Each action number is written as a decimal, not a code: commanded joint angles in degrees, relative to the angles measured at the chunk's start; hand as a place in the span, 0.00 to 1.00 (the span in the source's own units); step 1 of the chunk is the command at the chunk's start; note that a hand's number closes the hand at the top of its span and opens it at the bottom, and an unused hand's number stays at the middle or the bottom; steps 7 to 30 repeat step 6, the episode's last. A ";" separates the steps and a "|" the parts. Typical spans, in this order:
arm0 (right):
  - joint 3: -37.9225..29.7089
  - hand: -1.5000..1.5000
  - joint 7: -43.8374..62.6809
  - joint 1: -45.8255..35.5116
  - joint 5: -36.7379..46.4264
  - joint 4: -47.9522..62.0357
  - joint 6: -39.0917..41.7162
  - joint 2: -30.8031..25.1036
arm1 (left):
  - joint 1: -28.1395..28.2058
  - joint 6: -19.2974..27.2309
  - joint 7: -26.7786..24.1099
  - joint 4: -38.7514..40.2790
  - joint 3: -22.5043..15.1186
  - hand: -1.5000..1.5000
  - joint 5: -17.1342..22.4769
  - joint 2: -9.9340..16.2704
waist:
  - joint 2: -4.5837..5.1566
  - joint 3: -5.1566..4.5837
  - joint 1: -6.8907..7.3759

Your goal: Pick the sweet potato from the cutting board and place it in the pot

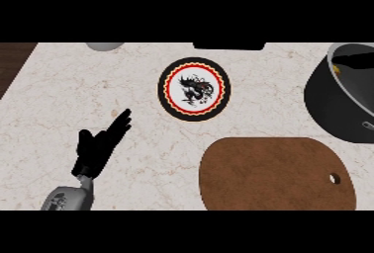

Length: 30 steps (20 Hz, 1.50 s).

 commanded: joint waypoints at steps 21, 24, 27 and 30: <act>-11.23 0.00 -8.10 5.09 -10.62 0.63 7.26 -10.49 | -0.98 -0.42 0.74 0.28 0.42 0.50 0.00 0.08 | 0.09 0.04 -0.44; -11.23 0.00 -8.10 5.09 -10.62 0.63 7.26 -10.49 | -0.98 -0.42 0.74 0.28 0.42 0.50 0.00 0.08 | 0.09 0.04 -0.44; -11.23 0.00 -8.10 5.09 -10.62 0.63 7.26 -10.49 | -0.98 -0.42 0.74 0.28 0.42 0.50 0.00 0.08 | 0.09 0.04 -0.44; -11.23 0.00 -8.10 5.09 -10.62 0.63 7.26 -10.49 | -0.98 -0.42 0.74 0.28 0.42 0.50 0.00 0.08 | 0.09 0.04 -0.44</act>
